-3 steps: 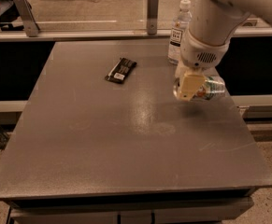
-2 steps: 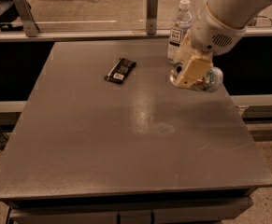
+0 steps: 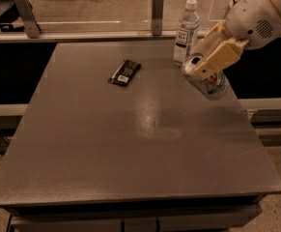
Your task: Pick 7up can
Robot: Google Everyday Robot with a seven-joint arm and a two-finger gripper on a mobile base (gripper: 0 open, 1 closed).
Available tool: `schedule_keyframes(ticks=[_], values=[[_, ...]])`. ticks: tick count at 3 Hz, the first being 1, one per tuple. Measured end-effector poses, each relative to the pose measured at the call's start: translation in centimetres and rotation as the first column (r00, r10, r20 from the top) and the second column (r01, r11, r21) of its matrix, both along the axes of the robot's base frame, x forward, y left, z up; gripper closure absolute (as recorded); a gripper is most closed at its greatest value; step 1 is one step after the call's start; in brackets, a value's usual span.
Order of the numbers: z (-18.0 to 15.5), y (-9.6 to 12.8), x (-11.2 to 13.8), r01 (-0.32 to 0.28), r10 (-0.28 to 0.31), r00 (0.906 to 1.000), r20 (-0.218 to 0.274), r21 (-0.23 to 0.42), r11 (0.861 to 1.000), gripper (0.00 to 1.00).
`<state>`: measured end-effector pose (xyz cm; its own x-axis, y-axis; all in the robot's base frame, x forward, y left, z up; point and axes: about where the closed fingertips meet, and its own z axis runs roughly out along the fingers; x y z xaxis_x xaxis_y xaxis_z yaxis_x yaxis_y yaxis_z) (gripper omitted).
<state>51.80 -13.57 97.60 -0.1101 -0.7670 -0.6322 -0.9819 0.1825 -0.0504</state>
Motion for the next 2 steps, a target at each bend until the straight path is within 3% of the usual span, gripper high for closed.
schedule_keyframes(ticks=[1, 2], values=[[0.85, 1.33, -0.25, -0.015, 0.016, 0.9998, -0.010, 0.061, 0.998, 1.00], [-0.08, 1.55, 0.07, -0.080, 0.091, 0.9949, -0.044, 0.201, 0.976, 1.00]])
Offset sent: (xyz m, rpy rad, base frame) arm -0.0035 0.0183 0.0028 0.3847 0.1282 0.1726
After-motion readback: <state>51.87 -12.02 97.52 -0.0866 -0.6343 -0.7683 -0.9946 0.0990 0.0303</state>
